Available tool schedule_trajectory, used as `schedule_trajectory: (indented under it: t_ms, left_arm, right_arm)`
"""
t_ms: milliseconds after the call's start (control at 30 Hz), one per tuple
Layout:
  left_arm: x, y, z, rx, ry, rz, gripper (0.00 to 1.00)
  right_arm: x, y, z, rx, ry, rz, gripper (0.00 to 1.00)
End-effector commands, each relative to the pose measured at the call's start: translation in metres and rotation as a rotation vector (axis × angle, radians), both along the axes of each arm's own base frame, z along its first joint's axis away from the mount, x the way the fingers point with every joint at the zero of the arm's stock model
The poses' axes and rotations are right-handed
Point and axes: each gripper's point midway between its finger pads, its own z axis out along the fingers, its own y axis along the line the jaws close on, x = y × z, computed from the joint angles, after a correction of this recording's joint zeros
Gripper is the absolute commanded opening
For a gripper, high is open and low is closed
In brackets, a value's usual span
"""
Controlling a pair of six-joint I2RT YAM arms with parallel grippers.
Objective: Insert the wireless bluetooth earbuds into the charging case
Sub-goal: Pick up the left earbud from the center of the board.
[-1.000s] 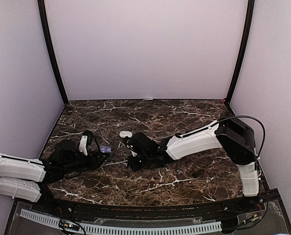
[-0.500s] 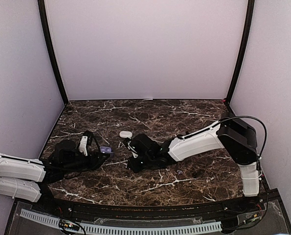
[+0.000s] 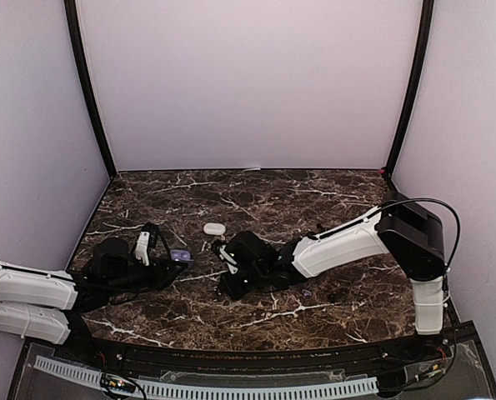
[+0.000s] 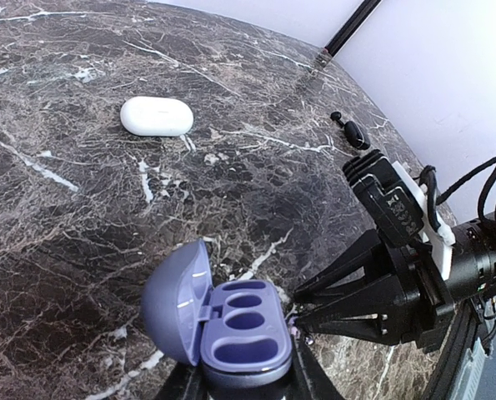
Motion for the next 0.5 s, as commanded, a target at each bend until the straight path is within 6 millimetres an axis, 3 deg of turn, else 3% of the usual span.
schedule_trajectory:
  t_ms: [0, 467]
  left_arm:
    - [-0.002, 0.001, 0.001, 0.003, -0.014, -0.012, 0.14]
    - [-0.003, 0.0, 0.001, 0.004, -0.013, -0.02, 0.14]
  right_arm:
    - [-0.014, 0.012, 0.016, 0.061, 0.006, 0.067, 0.24]
    - [-0.032, 0.023, 0.022, 0.129, 0.077, 0.14, 0.21]
